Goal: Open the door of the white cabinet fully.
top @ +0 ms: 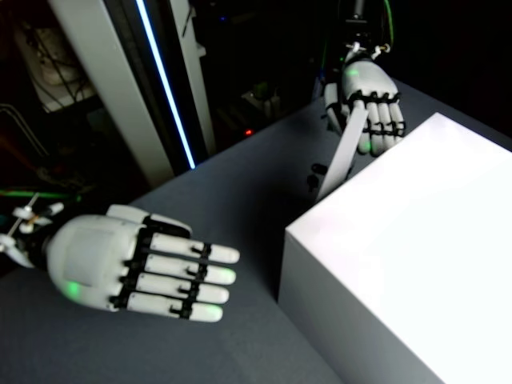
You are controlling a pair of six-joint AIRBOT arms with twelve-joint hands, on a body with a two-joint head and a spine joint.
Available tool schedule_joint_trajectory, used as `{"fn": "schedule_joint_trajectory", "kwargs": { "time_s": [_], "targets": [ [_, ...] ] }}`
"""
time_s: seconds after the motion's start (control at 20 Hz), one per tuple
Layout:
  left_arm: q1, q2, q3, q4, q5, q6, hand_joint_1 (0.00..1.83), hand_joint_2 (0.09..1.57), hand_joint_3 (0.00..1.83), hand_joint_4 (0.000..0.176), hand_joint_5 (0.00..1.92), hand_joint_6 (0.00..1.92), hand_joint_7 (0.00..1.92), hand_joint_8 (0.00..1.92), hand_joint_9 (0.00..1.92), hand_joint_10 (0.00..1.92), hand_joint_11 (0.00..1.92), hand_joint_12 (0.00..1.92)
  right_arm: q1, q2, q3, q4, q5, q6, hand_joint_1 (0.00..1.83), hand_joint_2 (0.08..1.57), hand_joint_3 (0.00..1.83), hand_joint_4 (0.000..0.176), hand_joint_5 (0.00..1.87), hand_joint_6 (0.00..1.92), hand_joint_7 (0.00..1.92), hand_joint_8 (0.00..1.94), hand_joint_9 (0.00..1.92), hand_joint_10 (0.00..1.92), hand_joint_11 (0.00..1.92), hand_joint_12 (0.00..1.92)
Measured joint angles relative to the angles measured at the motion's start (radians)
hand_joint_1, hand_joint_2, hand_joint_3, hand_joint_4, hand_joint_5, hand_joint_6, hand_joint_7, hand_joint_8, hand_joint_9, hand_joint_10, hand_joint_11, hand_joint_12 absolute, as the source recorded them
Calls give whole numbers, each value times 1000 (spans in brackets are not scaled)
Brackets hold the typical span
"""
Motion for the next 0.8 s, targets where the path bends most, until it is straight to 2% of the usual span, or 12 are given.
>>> {"fn": "schedule_joint_trajectory", "kwargs": {
  "time_s": [0.2, 0.35, 0.4, 0.45, 0.65, 0.7, 0.75, 0.8],
  "targets": [
    [-9, 0, -4, 46, 5, -16, 492, 1571, 467, 0, 62, 0, 10, 1, 26, 0, 0, 326, 0, 0, 2, -1, 0, 7, 584, 1401, 1, 0, 178, 1, 153, 0, 119, 0, 87, 67],
    [-16, 0, -10, 72, -5, -23, 560, 1571, 457, 0, 100, 7, 58, 8, 56, 8, 1, 229, 0, 0, 4, 0, -1, 10, 626, 1403, 0, 0, 183, 1, 167, 3, 131, 3, 102, 66],
    [-24, -2, -10, 83, -3, -32, 491, 1571, 380, 0, 120, 7, 71, 6, 65, 6, 0, 253, 0, 0, 4, 2, -2, 10, 623, 1399, 0, 0, 183, 1, 162, 0, 129, 2, 97, 63],
    [-27, -5, -10, 88, -6, -34, 488, 1571, 407, 0, 113, 2, 55, 3, 43, 3, 0, 199, 0, 0, 4, 0, -2, 10, 628, 1399, 0, 0, 188, 3, 169, 3, 138, 5, 103, 64],
    [-38, -18, -9, 114, 14, -46, 496, 1571, 416, 0, 140, 3, 68, 2, 50, 4, 10, 199, 0, 0, 4, 0, -2, 10, 610, 1403, 1, 0, 172, 0, 159, 0, 123, 0, 96, 53],
    [-39, -19, -9, 123, 15, -52, 323, 1571, 407, 0, 139, 1, 82, 1, 78, 3, 25, 201, 0, 0, 4, -1, -1, 10, 609, 1398, 0, 0, 173, 1, 156, 0, 120, 0, 91, 51],
    [-43, -20, -9, 135, 20, -60, 412, 1571, 454, 0, 143, 0, 86, 1, 85, 1, 26, 186, 0, 0, 4, 0, -2, 10, 608, 1394, 0, 0, 177, 2, 159, 1, 122, 1, 92, 51],
    [-47, -20, -8, 139, 24, -64, 583, 1571, 499, 0, 124, 0, 74, 0, 73, 0, 20, 154, 0, 0, 4, 1, -4, 10, 607, 1391, 0, 0, 181, 4, 163, 3, 128, 4, 96, 52]
  ]
}}
